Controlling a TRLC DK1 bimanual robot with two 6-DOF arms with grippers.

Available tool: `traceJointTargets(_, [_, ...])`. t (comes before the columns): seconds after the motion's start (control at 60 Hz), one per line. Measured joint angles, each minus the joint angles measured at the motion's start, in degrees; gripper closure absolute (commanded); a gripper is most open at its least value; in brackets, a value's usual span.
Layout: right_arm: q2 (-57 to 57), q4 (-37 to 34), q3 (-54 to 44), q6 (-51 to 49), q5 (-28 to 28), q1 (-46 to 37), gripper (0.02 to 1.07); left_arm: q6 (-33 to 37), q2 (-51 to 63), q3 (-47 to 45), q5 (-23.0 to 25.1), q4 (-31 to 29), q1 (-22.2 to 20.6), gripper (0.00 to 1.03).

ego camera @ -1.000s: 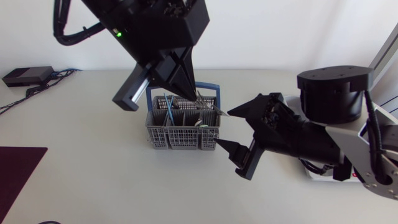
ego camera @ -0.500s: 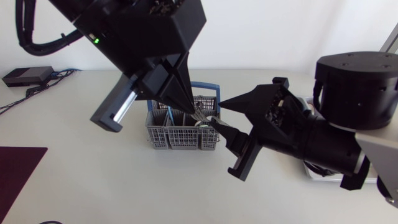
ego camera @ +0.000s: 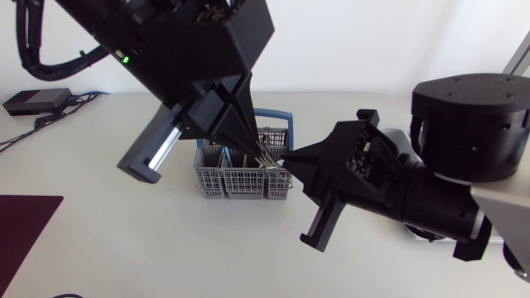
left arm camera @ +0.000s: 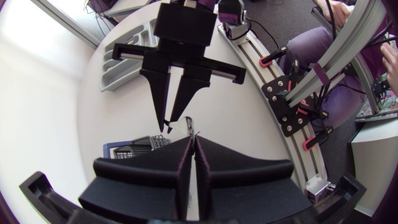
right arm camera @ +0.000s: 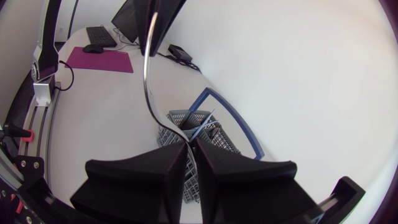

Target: Sort the cutlery from the basket into the organizer compartments.

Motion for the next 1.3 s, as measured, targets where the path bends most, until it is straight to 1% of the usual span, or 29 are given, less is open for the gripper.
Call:
traceJointTargets(0.067, [-0.20,-0.55,0.00,0.00,0.17,0.17,1.01,-0.22,-0.11,0.00,0.15,0.83,0.28,0.88])
traceJointTargets(0.1, [-0.33,-0.87,0.00,0.02,0.39,0.28,1.01,-0.39,-0.22,0.00,0.24,1.20,0.28,0.86])
traceJointTargets(0.283, [-1.55,-2.64,0.00,0.68,0.90,1.11,1.01,-2.01,-1.11,0.00,0.31,2.91,0.39,0.69])
traceJointTargets(0.333, [-2.10,-3.32,0.00,1.16,1.46,1.20,1.01,-2.71,-1.49,0.00,0.31,3.45,0.61,0.68])
traceJointTargets(0.35, [-2.25,-3.52,-0.02,1.33,1.49,1.20,1.01,-2.99,-1.64,0.00,0.31,3.61,0.66,0.65])
traceJointTargets(0.4, [-2.89,-4.39,-0.02,1.73,2.14,1.20,1.01,-3.63,-2.12,0.00,0.42,4.39,0.96,0.62])
traceJointTargets(0.45, [-3.54,-5.16,-0.02,1.95,2.69,1.20,1.01,-4.68,-2.60,0.00,0.46,5.42,1.29,0.55])
traceJointTargets(0.483, [-4.11,-5.84,-0.04,2.08,2.91,1.18,1.01,-5.20,-2.93,0.00,0.46,6.16,1.51,0.54])
traceJointTargets(0.6, [-6.49,-7.63,-1.09,2.49,3.96,0.55,1.01,-8.66,-4.09,-0.46,0.46,11.19,2.47,0.46])
traceJointTargets(0.667, [-7.78,-8.66,-2.05,2.62,4.68,-0.31,1.01,-10.97,-4.59,-0.94,0.48,14.88,3.06,0.45])
traceJointTargets(0.733, [-8.92,-10.16,-2.84,2.84,5.09,-1.70,1.01,-13.86,-5.27,-2.29,0.46,19.82,3.91,0.43])
traceJointTargets(0.8, [-9.97,-11.04,-3.41,2.99,5.33,-3.93,1.01,-16.76,-5.99,-4.26,0.00,24.44,4.87,0.43])
traceJointTargets(1.0, [-12.83,-11.56,-5.01,2.97,5.25,-14.38,1.01,-23.21,-6.95,-11.76,-6.49,34.91,5.11,0.44])
traceJointTargets(1.15, [-11.74,-9.75,-6.80,2.95,0.92,-27.91,1.01,-25.68,-7.96,-18.45,-10.62,41.05,4.63,0.44])
traceJointTargets(1.217, [-9.70,-7.96,-6.80,2.93,-1.18,-34.38,1.01,-26.29,-8.28,-20.63,-11.67,42.51,4.04,0.44])
traceJointTargets(1.3, [-6.49,-5.51,-6.80,2.95,-2.54,-41.00,1.01,-27.26,-8.72,-23.12,-13.35,44.52,3.41,0.44])
